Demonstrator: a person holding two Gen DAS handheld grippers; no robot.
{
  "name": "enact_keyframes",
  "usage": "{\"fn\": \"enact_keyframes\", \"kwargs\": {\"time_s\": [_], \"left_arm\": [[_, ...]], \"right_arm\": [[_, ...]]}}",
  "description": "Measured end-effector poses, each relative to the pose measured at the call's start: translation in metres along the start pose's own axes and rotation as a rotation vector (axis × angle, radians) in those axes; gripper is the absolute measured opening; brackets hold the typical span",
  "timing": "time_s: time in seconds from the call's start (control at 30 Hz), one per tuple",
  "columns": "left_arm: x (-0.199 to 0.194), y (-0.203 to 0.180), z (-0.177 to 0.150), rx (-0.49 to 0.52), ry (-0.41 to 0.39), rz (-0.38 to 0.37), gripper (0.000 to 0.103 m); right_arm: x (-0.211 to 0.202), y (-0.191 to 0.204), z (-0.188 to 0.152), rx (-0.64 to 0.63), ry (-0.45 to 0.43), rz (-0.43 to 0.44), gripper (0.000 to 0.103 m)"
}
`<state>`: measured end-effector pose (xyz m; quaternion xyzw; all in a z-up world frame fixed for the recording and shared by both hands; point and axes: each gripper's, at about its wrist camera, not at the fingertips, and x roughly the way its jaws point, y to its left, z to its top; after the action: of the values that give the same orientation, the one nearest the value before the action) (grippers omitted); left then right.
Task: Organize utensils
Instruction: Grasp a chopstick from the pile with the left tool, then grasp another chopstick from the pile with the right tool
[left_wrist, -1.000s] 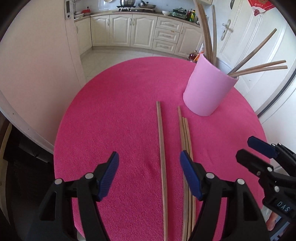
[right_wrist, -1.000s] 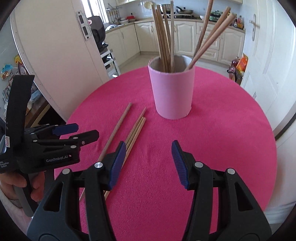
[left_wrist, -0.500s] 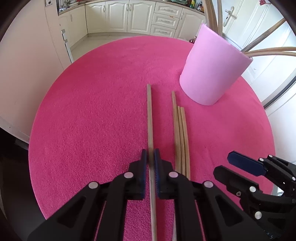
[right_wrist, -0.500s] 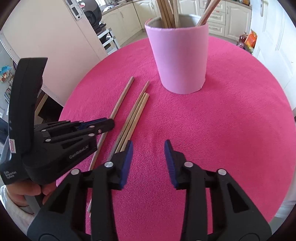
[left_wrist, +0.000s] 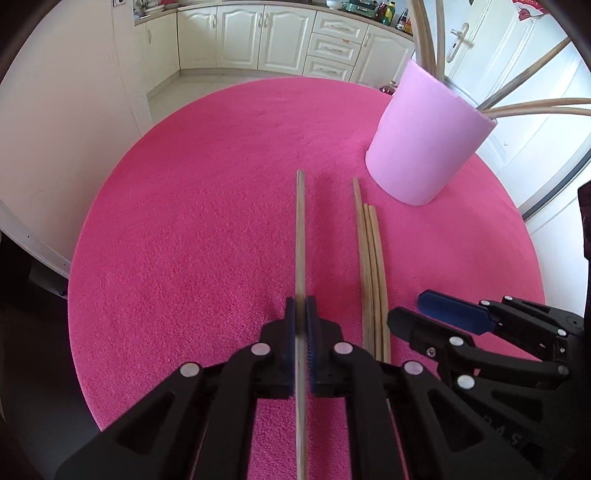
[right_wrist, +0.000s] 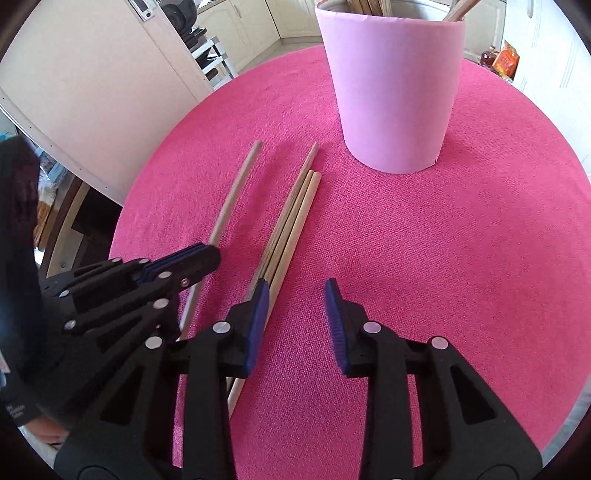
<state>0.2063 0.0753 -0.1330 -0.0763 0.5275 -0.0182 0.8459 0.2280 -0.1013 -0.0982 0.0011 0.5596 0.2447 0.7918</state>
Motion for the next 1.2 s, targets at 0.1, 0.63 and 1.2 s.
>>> {"fn": "enact_keyframes", "kwargs": {"time_s": [0.1, 0.63, 1.2], "left_arm": [[-0.005, 0.007, -0.007, -0.006, 0.001, 0.000, 0.006], [-0.006, 0.023, -0.015, -0.051, 0.002, -0.038, 0.006], [-0.012, 0.016, -0.020, -0.052, -0.039, -0.030, 0.006]], "right_arm": [[0.004, 0.006, -0.001, -0.017, 0.001, -0.029, 0.031], [0.015, 0.033, 0.002, -0.117, 0.045, -0.153, 0.028], [0.009, 0.022, -0.006, -0.156, 0.052, -0.177, 0.008]]}}
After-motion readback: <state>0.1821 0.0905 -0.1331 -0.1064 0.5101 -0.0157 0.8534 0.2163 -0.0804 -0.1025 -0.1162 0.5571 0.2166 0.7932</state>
